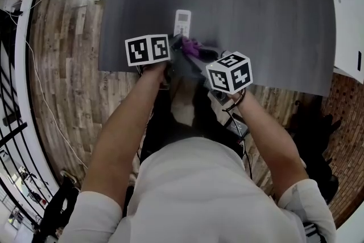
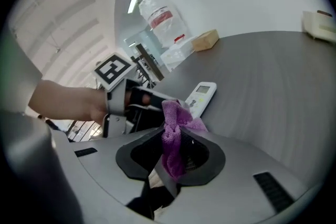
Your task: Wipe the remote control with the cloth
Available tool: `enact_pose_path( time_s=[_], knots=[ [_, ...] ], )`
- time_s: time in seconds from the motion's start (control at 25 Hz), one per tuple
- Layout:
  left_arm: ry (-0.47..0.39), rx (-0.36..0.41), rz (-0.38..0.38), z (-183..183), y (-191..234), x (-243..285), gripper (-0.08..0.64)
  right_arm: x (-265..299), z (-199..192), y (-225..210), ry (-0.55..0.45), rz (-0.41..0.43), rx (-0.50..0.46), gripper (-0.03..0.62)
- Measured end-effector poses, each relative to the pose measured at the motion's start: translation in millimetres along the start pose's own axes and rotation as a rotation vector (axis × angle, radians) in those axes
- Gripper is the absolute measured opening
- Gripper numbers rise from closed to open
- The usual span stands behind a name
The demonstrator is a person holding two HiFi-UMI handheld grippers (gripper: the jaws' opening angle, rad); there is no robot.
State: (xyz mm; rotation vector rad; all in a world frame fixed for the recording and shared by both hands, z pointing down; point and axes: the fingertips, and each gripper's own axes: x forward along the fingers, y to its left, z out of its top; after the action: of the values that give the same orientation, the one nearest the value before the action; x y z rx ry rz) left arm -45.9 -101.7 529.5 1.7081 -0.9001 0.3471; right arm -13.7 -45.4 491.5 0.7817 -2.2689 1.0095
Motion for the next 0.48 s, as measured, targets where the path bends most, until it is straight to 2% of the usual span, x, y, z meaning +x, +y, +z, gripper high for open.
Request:
enact_pose_path(
  time_s=[0.12, 0.2, 0.36, 0.48],
  knots=[
    [0.005, -0.007, -0.022, -2.1, -4.7, 2.5, 0.123, -5.6, -16.3, 24.6, 0.051, 0.102, -0.041, 0.089],
    [0.012, -0.005, -0.037, -4.8, -8.8, 4.8, 0.123, -8.0, -17.2, 28.3, 0.043, 0.113, -0.042, 0.089],
    [0.053, -0.015, -0.089, -15.1, -18.0, 7.4, 0.121, -13.1, -7.3, 9.5, -0.006, 0.051, 0.007, 0.089],
    [0.084, -0.002, -0.172, -21.7, -30.6, 4.4, 0.123, -25.9, -6.8, -14.8, -0.030, -0.026, 0.038, 0.089]
  ],
)
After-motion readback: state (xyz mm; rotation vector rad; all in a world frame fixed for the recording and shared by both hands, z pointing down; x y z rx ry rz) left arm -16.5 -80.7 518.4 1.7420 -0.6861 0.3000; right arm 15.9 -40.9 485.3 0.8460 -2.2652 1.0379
